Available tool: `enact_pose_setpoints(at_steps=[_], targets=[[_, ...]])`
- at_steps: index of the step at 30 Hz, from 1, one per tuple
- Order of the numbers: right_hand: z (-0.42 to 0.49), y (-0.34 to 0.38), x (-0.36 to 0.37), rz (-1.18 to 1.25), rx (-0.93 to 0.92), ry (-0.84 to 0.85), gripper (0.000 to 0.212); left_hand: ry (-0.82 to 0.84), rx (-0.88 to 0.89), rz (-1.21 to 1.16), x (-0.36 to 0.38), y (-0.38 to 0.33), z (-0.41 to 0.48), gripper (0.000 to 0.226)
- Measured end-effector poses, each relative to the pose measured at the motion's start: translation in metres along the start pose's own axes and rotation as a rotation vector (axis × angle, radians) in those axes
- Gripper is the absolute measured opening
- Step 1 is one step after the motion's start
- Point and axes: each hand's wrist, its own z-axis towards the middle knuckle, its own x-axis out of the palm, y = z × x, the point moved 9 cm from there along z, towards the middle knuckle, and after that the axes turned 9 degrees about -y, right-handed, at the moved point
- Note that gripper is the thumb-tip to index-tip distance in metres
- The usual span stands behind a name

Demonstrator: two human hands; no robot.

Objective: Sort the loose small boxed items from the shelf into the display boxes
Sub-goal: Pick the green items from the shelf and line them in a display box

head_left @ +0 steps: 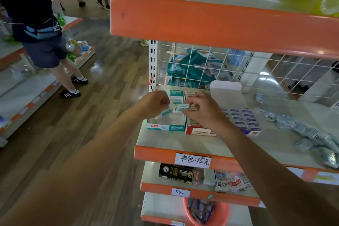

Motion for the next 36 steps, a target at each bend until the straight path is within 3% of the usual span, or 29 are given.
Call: enact_pose_setpoints(at_steps=[9,21,30,36], targets=[[-0.002,0.01,0.017,-0.131,-0.067,0.028,0.041,0.071,0.17,0.162,0.017,0.002,0.001,0.019],[0.007,0.023,0.033,-0.361,-0.175,0.114,0.043,-0.11,0.319,0.301,0.015,0.011,-0.006,0.027],[0.018,0.031,0.049,-0.605,-0.223,0.24,0.039,-0.057,0.202,0.228,0.013,0.023,-0.005,0.042],[0.025,0.032,0.054,-0.612,-0.194,0.187,0.039,-0.049,0.18,0.287,0.016,0.022,-0.002,0.038]])
